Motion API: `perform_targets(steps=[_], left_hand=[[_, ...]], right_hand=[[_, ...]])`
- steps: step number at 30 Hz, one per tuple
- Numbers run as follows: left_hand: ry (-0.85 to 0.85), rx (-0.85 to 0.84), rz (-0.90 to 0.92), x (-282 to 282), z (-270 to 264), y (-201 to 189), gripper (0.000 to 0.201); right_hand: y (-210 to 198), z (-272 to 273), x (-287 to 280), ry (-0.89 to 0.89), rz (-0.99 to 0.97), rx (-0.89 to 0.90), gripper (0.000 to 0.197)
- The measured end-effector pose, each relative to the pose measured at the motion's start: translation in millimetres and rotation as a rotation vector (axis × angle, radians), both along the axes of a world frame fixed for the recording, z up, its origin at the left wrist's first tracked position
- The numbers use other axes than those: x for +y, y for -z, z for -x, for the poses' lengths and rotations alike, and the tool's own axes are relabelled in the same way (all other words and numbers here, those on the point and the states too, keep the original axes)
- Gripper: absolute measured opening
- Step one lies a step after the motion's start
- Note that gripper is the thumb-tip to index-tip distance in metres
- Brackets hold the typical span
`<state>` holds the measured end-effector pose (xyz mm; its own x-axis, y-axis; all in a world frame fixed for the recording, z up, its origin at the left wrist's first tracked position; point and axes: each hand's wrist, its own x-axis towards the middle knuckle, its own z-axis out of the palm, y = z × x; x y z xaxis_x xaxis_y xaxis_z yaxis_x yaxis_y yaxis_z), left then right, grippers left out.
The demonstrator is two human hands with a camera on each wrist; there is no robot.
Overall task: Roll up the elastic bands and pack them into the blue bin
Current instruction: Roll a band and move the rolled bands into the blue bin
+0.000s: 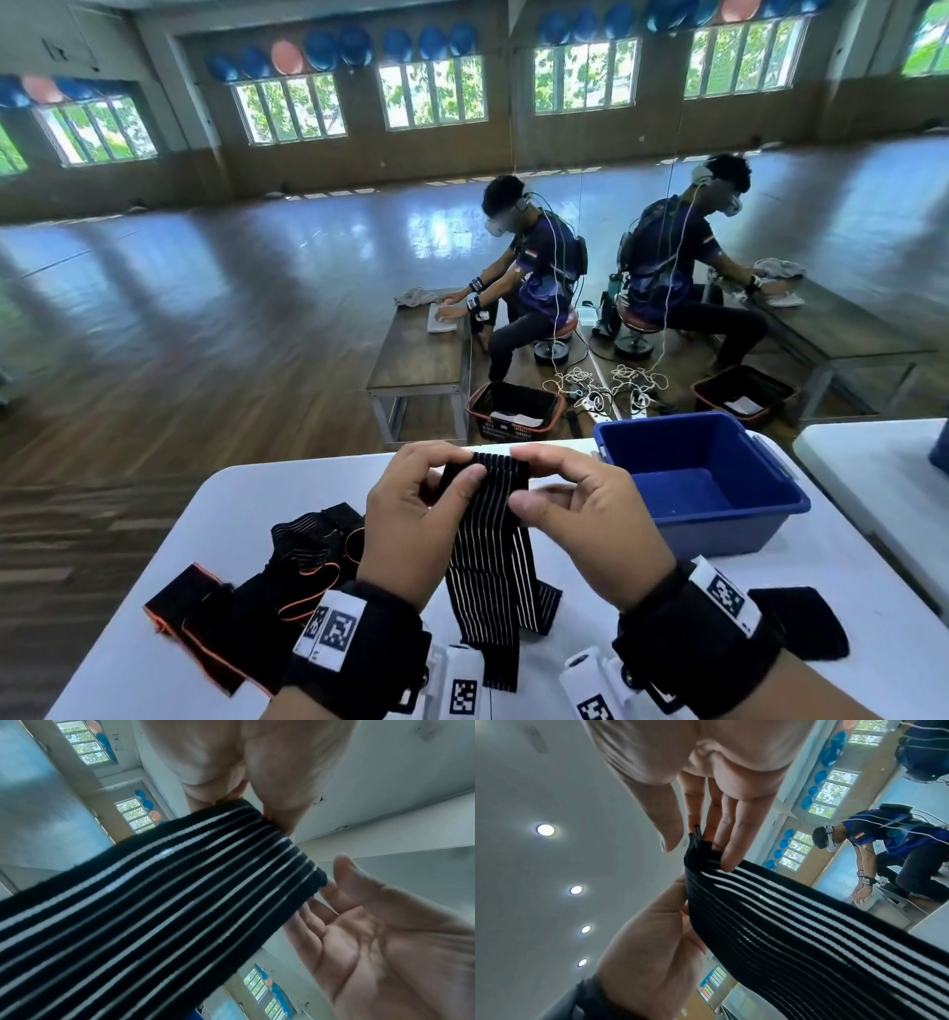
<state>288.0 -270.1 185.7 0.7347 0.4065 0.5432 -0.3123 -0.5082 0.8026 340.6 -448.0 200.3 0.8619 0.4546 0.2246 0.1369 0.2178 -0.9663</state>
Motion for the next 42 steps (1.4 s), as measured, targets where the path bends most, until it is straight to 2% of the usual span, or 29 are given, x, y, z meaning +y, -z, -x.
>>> perform_targets(steps=[2,5,13,18,22,27,30,33,36,39,42], left_hand=[[-0.021,0.005,-0.009,-1.1,-1.6,1.5,0.012],[-0.049,0.026,0.019,-5.1,-3.0,2.3,0.010],[-0.134,0.041,-0.050,-13.3,-6.1,3.1,0.012],[-0.126,0.042,-0.045,-16.9,-7.9,0.2,0.010],[-0.022,0.044,-0.058,-23.1,-4.9,-4.3,0.004],[0.104,0.094,-0.035,-28.2,-2.9,-5.2,0.011],[0.124,0.115,-0.046,-30.7,-0.5,-8.0,0.012],[0.125,0.127,-0.011,-37.4,2.1,-12.6,0.017],[0.103,0.125,0.105,-46.2,7.1,-15.8,0.026],[0.018,0.090,0.203,-51.6,12.3,-16.2,0.029],[-0.072,0.077,0.222,-58.2,15.0,-20.6,0.024]], right_hand=[[2.1,1.7,2.2,-0.030,0.024,0.040,0.057],[4.7,3.7,4.6,-0.013,0.071,-0.003,0.064],[5.6,6.5,1.4,0.051,0.331,-0.334,0.082],[7.3,6.9,-1.5,0.116,0.340,-0.396,0.069],[9.4,5.1,-3.7,0.141,0.349,-0.423,0.063],[12.8,4.4,-5.9,0.097,0.393,-0.492,0.059],[12.6,3.8,-9.5,0.076,0.371,-0.465,0.053],[15.0,0.4,-12.4,0.097,0.247,-0.352,0.053],[13.8,-2.5,-18.8,0.149,0.143,-0.273,0.049],[10.8,-6.9,-27.3,0.166,0.064,-0.220,0.043],[10.8,-12.8,-35.2,0.190,0.042,-0.192,0.038]])
